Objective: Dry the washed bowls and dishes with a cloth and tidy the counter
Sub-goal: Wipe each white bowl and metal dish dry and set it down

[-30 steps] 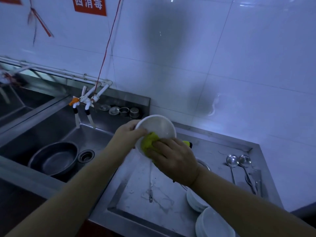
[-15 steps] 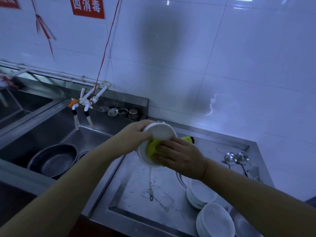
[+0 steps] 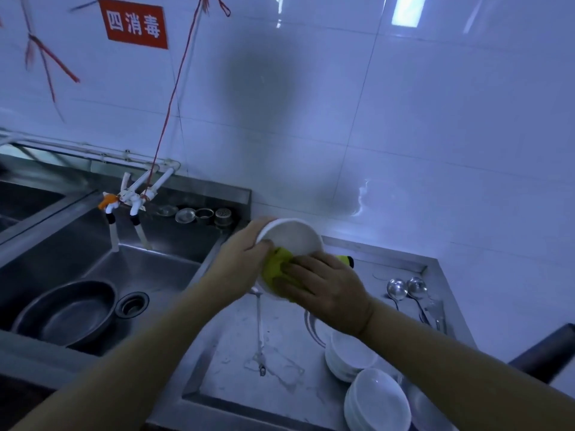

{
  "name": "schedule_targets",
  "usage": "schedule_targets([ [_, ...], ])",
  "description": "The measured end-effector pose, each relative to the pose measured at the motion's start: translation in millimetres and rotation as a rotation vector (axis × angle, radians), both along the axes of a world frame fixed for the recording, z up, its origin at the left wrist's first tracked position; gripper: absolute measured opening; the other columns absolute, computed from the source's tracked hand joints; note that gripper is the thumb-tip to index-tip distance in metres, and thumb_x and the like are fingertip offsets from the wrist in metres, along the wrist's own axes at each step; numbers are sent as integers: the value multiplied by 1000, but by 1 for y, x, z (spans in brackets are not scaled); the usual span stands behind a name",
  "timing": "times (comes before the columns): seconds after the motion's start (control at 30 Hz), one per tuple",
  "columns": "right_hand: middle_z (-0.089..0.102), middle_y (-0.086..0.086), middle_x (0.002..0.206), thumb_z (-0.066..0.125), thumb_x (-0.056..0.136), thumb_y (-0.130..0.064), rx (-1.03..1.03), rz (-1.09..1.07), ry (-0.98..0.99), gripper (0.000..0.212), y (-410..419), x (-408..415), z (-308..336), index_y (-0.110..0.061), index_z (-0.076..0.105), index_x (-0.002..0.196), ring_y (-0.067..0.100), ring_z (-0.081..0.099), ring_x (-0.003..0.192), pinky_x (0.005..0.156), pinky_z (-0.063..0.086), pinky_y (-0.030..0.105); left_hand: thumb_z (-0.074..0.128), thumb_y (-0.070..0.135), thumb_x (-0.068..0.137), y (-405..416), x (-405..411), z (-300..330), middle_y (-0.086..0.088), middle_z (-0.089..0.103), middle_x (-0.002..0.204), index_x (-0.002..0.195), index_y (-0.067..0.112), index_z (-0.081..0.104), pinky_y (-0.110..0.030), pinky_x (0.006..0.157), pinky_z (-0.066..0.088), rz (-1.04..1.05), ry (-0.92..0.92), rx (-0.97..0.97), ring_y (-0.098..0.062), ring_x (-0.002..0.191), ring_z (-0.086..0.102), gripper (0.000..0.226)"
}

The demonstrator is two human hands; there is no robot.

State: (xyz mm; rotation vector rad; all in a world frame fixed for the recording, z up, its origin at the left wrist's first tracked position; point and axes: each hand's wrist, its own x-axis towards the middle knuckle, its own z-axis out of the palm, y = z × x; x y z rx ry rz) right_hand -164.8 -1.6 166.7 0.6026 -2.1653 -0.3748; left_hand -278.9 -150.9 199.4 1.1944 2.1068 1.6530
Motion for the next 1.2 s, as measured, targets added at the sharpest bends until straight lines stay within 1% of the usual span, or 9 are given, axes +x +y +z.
schedule_targets([
  [0.13,72,11,96,67,90,-13,75,37,-4,9,10,7,17,-11,76,87,27,68,90,79,53,37,49,29,69,1,-9,24,1,64,97,108,30,63,-34,72,48,-137,-56,-147,-17,89,58,41],
  [0.27,73,9,95,58,94,-16,-168,-178,130,19,-10,7,21,-12,76,91,26,68,84,71,53,34,61,24,79,15,20,5,2,62,99,106,33,57,-27,67,55,59,-230,204,-11,87,62,29],
  [0.4,72,9,101,56,95,-17,-325,-246,121,20,-27,13,14,-13,75,103,27,67,89,74,52,35,44,4,95,25,36,0,10,56,98,105,36,49,-13,66,50,13,-232,376,8,79,57,35],
  [0.5,72,10,101,62,94,-18,-184,-191,89,15,-6,27,11,-14,76,100,25,68,89,76,53,35,44,13,89,26,35,8,10,56,96,104,33,52,-11,66,47,-76,-129,304,7,79,55,27],
  [0.67,71,11,98,64,92,-13,76,-68,23,11,42,49,19,-16,75,95,27,66,92,81,50,35,48,27,73,38,29,22,-3,60,104,112,26,59,-29,72,47,-235,-128,5,-18,91,57,40],
  [0.8,72,9,96,64,92,-14,-99,-197,118,11,43,56,17,-13,76,92,27,67,85,74,50,34,60,27,75,57,52,10,3,63,104,112,35,58,-26,65,52,-128,-315,184,-15,91,62,37],
  [0.9,72,9,102,59,95,-19,-352,-283,128,18,33,62,14,-11,74,100,27,65,89,75,47,35,56,9,89,82,85,-8,21,61,101,115,37,49,-16,70,51,-45,-269,378,1,90,61,39],
  [0.97,71,8,107,60,94,-19,-426,-268,88,19,36,69,12,-13,72,107,26,64,94,80,47,35,49,14,92,93,95,-9,30,58,98,117,36,47,-14,72,50,1,-215,401,5,92,58,34],
  [1.2,65,10,122,57,94,-17,-6,-140,-157,24,128,117,18,-15,68,116,26,60,115,108,40,38,42,27,85,125,114,4,11,58,108,119,28,52,-7,72,45,-33,-43,133,3,90,54,36],
])
